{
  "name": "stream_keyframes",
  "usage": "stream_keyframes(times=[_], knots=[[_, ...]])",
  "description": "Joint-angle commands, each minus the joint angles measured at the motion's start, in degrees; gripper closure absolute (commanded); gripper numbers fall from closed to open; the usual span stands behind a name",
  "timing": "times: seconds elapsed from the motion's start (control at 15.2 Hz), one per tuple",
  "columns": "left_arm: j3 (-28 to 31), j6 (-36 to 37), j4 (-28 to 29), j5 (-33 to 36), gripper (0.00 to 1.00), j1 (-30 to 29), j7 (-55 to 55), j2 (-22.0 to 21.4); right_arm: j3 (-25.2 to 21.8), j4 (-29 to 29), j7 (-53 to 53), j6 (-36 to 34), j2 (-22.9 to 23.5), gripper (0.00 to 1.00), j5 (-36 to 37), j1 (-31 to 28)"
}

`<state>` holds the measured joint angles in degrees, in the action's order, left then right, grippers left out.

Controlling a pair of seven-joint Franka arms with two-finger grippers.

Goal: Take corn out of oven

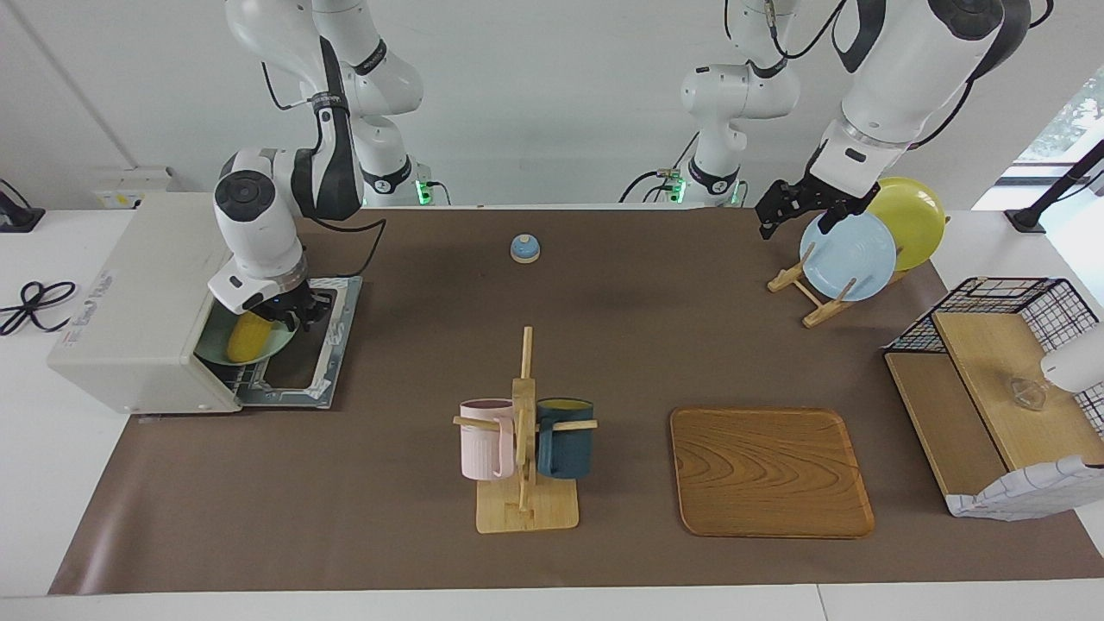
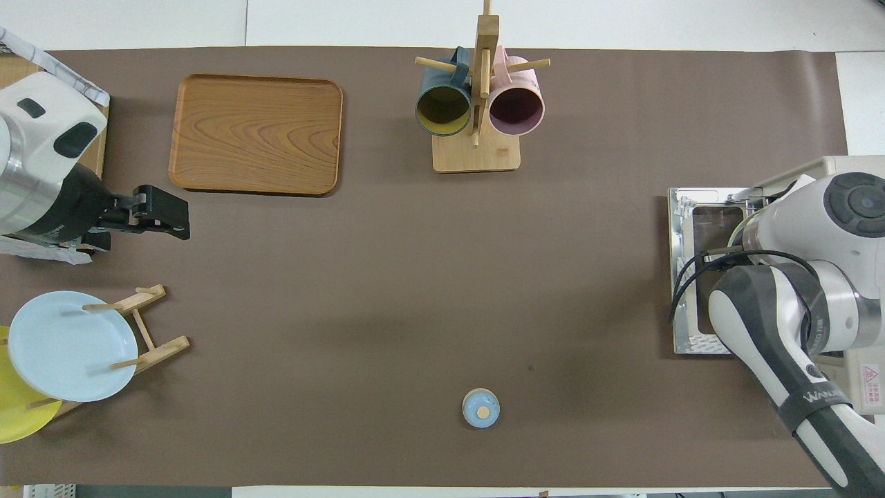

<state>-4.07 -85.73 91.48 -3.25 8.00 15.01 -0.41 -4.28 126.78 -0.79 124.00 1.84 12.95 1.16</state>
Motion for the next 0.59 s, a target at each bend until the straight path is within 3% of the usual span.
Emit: stream_keyframes(times=[0.0,0.53], knots=[[0.03,-0.76,0.8,1.06,0.0,0.26,0.02,-0.82,0.32,1.81,0.96,0.55,-1.84,1.0,1.28,0.16],[0.03,-0.76,0.8,0.79,0.0,-0.09,-0.5,-0.82,0.41,-9.88,-4.02,-13.94,0.88,1.0,1.37,10.95]])
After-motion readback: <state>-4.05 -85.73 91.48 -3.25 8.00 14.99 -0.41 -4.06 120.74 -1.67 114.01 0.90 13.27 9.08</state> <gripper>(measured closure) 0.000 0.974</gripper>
